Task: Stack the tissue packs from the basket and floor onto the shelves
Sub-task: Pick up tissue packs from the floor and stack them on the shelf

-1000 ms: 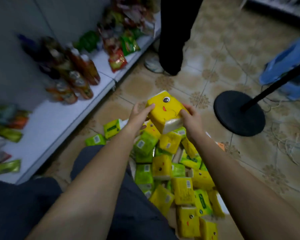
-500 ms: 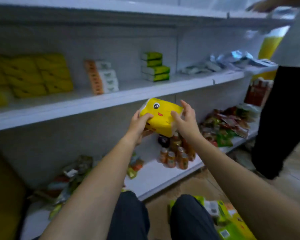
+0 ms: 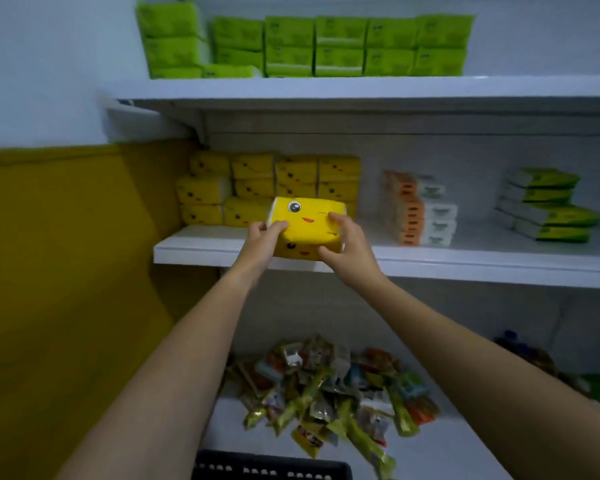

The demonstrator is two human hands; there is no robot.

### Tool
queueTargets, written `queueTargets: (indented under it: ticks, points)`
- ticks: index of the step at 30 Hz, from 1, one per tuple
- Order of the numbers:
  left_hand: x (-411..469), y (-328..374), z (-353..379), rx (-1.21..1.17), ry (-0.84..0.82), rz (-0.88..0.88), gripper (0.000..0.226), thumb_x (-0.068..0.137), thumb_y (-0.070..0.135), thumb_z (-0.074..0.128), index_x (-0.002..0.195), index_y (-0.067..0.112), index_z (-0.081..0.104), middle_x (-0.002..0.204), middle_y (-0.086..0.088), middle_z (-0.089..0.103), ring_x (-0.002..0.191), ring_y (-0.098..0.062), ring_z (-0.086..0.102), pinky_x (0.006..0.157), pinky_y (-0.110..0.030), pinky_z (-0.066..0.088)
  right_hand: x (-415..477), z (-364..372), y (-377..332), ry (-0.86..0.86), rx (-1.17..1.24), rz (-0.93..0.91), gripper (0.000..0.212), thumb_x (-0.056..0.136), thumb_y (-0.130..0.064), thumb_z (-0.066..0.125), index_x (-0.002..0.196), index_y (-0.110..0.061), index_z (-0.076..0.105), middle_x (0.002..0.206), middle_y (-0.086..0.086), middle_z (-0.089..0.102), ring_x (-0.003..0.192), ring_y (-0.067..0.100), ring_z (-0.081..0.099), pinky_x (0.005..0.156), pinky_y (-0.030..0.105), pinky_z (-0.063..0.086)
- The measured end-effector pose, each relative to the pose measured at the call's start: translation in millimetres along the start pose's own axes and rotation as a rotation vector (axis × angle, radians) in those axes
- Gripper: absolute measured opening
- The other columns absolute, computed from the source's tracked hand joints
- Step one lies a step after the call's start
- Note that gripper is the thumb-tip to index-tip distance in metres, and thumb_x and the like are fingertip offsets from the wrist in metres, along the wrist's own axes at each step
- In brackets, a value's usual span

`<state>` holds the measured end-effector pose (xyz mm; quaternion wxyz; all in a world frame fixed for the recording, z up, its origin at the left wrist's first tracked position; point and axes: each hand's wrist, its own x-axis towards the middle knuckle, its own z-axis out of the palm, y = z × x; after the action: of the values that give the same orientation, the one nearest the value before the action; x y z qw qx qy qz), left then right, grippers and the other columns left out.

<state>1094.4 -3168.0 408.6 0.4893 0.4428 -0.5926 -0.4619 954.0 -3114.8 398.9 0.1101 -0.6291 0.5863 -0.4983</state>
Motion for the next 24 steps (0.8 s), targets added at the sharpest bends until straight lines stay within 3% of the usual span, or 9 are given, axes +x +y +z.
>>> queueTargets:
  ticks: [3, 5, 7, 10, 12, 13, 17, 20, 24]
  points:
    - [41, -1, -35, 0.072, 0.076, 0.029, 0.038, 0.095, 0.04, 0.046, 0.122, 0.015, 0.04, 0.105, 0.0, 0.044, 0.096, -0.016, 0.042, 0.074, -0.029, 0.034, 48, 37, -8, -0.032, 0.033, -0.027, 0.063, 0.084, -0.012, 0.062, 0.14, -0.015, 0.033, 0.142, 0.01, 0.034, 0.13, 0.021, 0.035, 0.096, 0.021, 0.031]
    - [70, 2, -53, 0.092, 0.134, 0.051, 0.029, 0.095, 0.04, 0.046, 0.112, 0.016, 0.041, 0.09, 0.004, 0.043, 0.087, -0.015, 0.04, 0.063, -0.026, 0.034, 80, 59, -13, -0.037, 0.053, -0.042, 0.062, 0.084, -0.014, 0.062, 0.139, -0.016, 0.034, 0.14, 0.01, 0.033, 0.126, 0.02, 0.038, 0.087, 0.013, 0.028]
    - [100, 4, -70, 0.096, 0.2, 0.068, 0.027, 0.095, 0.04, 0.045, 0.109, 0.018, 0.04, 0.085, 0.005, 0.041, 0.088, -0.018, 0.041, 0.063, -0.026, 0.034, 111, 79, -17, -0.049, 0.079, -0.05, 0.059, 0.084, -0.017, 0.062, 0.138, -0.018, 0.035, 0.136, 0.009, 0.03, 0.119, 0.02, 0.041, 0.08, 0.008, 0.029]
    - [146, 5, -91, 0.116, 0.309, 0.09, 0.036, 0.095, 0.044, 0.042, 0.119, 0.016, 0.041, 0.109, -0.004, 0.051, 0.107, -0.033, 0.051, 0.08, -0.035, 0.041, 155, 110, -22, -0.069, 0.1, -0.077, 0.055, 0.085, -0.022, 0.061, 0.135, -0.022, 0.038, 0.133, 0.007, 0.03, 0.105, 0.016, 0.046, 0.059, -0.002, 0.033]
    - [172, 6, -103, 0.101, 0.39, 0.086, 0.045, 0.096, 0.043, 0.041, 0.13, 0.014, 0.037, 0.127, -0.012, 0.05, 0.118, -0.035, 0.049, 0.095, -0.042, 0.042, 184, 132, -27, -0.068, 0.1, -0.11, 0.053, 0.085, -0.024, 0.061, 0.133, -0.024, 0.039, 0.128, 0.004, 0.033, 0.098, 0.014, 0.05, 0.05, 0.003, 0.034]
    - [185, 6, -109, 0.074, 0.422, 0.09, 0.045, 0.096, 0.042, 0.041, 0.13, 0.013, 0.037, 0.128, -0.014, 0.05, 0.118, -0.035, 0.05, 0.098, -0.043, 0.042, 198, 142, -30, -0.062, 0.103, -0.125, 0.052, 0.085, -0.024, 0.061, 0.132, -0.025, 0.039, 0.129, 0.005, 0.036, 0.103, 0.016, 0.05, 0.052, 0.008, 0.034]
    - [227, 4, -126, 0.04, 0.515, 0.1, 0.048, 0.097, 0.039, 0.042, 0.131, 0.007, 0.033, 0.13, -0.016, 0.047, 0.117, -0.035, 0.051, 0.099, -0.045, 0.044, 244, 182, -37, -0.061, 0.105, -0.149, 0.052, 0.084, -0.02, 0.06, 0.133, -0.019, 0.041, 0.124, 0.011, 0.04, 0.115, 0.027, 0.045, 0.087, 0.024, 0.037]
    - [249, -3, -138, 0.094, 0.58, 0.096, 0.051, 0.097, 0.036, 0.043, 0.137, 0.007, 0.032, 0.139, -0.015, 0.037, 0.124, -0.033, 0.043, 0.105, -0.043, 0.038, 267, 205, -35, -0.1, 0.156, -0.183, 0.055, 0.087, -0.014, 0.055, 0.138, -0.015, 0.036, 0.111, 0.006, 0.039, 0.117, 0.027, 0.042, 0.087, 0.025, 0.035]
    - [264, -18, -142, 0.283, 0.611, 0.13, 0.056, 0.1, 0.021, 0.036, 0.147, 0.005, 0.011, 0.151, -0.019, 0.013, 0.137, -0.032, 0.025, 0.11, -0.032, 0.024, 277, 224, -28, -0.222, 0.246, -0.16, 0.059, 0.091, -0.011, 0.051, 0.144, -0.015, 0.027, 0.136, 0.011, 0.045, 0.124, 0.024, 0.045, 0.1, 0.03, 0.038]
